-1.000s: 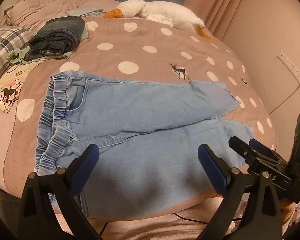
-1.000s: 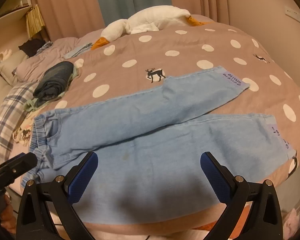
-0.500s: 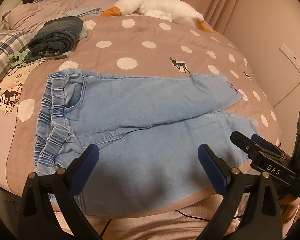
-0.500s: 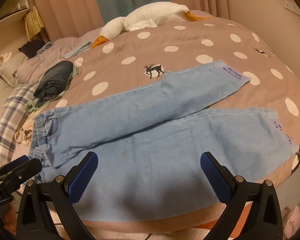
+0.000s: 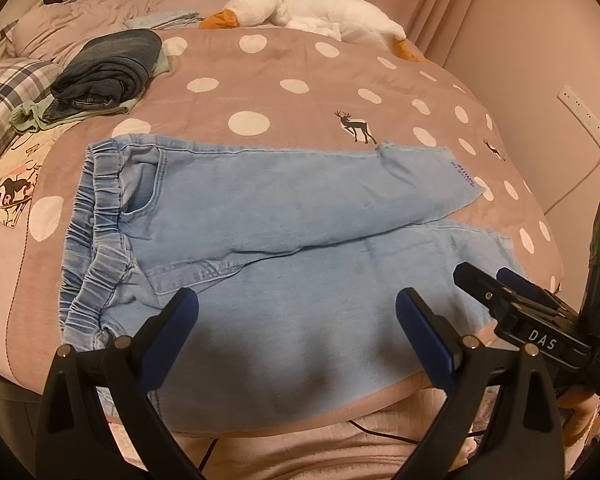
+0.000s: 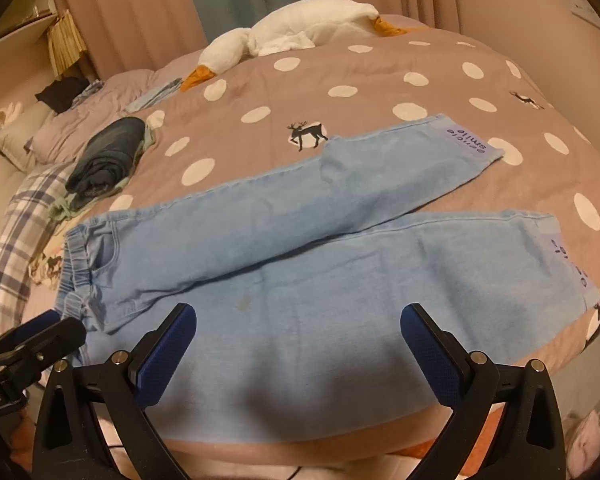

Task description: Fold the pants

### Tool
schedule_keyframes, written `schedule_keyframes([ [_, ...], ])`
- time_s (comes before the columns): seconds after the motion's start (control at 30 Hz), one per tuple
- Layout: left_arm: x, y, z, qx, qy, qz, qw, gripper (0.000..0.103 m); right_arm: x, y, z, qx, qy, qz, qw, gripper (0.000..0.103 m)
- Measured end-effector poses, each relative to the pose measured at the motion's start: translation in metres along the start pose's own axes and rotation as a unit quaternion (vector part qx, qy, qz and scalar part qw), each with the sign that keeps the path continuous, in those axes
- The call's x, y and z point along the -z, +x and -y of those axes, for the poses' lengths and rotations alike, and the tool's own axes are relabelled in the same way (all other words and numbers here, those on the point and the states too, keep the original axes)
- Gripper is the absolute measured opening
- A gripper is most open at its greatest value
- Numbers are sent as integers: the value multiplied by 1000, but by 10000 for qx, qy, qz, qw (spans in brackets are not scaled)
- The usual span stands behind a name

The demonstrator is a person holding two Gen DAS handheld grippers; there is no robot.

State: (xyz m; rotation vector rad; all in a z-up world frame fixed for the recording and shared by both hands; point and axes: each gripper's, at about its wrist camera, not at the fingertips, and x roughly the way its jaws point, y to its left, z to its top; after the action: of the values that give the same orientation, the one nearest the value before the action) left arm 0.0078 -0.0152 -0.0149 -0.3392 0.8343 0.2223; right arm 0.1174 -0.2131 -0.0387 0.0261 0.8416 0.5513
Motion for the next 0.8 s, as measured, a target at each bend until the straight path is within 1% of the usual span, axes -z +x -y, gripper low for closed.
schedule_keyframes([
  [0.23,2,1,0,49,-35,-60,10000,99,-1,1,-3,25,-57,-19,10000,102],
  [0.33,3,1,-2,88,-118,-81,9999,99,-2,1,-4,123,-115,-57,9998,102],
  [0.5,3,2,-5,71,-178,-99,9998,99,-2,1,-5,121,-117,-15,9999,102],
  [0.67,4,5,-6,82,-201,-161,9996,98,-3,2,-5,225,-179,-65,9996,102],
  [0.8,5,6,-8,97,-219,-218,9995,98,-3,2,-4,124,-81,-109,9998,101],
])
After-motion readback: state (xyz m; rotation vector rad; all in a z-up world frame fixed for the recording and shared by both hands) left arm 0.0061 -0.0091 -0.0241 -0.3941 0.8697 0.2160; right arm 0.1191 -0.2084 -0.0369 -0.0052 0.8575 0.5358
